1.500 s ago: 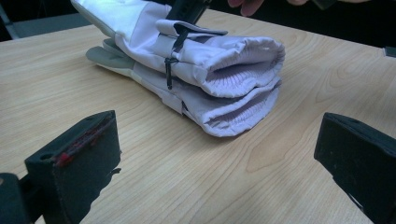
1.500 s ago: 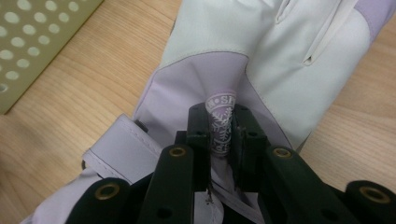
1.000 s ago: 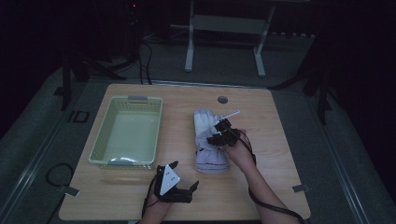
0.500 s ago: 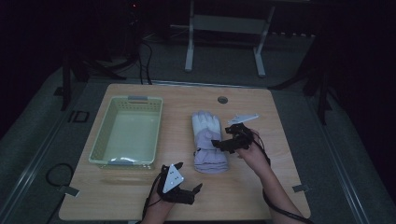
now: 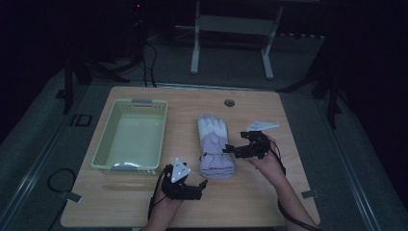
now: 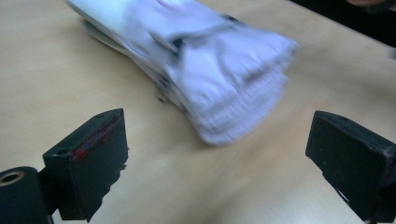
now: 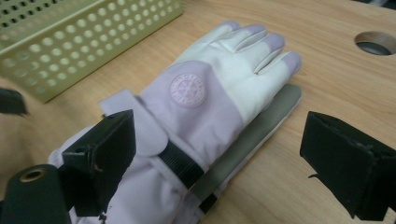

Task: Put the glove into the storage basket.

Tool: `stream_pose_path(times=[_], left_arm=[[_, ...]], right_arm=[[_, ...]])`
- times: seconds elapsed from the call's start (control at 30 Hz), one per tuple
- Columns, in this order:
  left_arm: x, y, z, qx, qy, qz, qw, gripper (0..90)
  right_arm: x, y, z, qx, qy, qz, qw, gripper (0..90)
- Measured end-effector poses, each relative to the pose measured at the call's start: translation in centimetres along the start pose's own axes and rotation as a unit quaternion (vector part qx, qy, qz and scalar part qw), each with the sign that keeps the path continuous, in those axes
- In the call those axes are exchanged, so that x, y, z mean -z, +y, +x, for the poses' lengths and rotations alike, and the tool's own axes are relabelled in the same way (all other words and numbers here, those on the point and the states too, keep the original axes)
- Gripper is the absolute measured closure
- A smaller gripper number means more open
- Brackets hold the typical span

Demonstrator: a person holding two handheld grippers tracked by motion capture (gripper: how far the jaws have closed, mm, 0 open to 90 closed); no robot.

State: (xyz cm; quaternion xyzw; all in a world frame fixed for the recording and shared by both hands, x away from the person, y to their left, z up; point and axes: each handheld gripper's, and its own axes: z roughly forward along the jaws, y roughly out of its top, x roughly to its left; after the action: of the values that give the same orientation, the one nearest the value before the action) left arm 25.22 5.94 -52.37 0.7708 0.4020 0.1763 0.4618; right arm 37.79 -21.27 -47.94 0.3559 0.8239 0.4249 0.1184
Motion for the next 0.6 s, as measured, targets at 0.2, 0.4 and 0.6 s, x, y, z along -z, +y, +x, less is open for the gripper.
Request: stream_pose_path(times=[0.2,0.4,0.6], left_arm=[[-0.3,3.4,0.6,-0.003,0.003,-0.003,1.0,12.9],[-2.9,5.1,1.5,0.014,0.022,0.025,0.9993,21.2],[-5.3,3.4,1.4,0.055,0.015,0.07,0.9959,25.1]], right_arm=[[-1.5,1.1,0.1,-0.012,-0.03,0.005,0.9995,35.4],[-3.7,1.0,-0.5,-0.041,-0.038,0.023,0.9982,50.3],[-4.9,-1.0,-1.5,-0.083,-0.019,0.049,0.9952,48.6]])
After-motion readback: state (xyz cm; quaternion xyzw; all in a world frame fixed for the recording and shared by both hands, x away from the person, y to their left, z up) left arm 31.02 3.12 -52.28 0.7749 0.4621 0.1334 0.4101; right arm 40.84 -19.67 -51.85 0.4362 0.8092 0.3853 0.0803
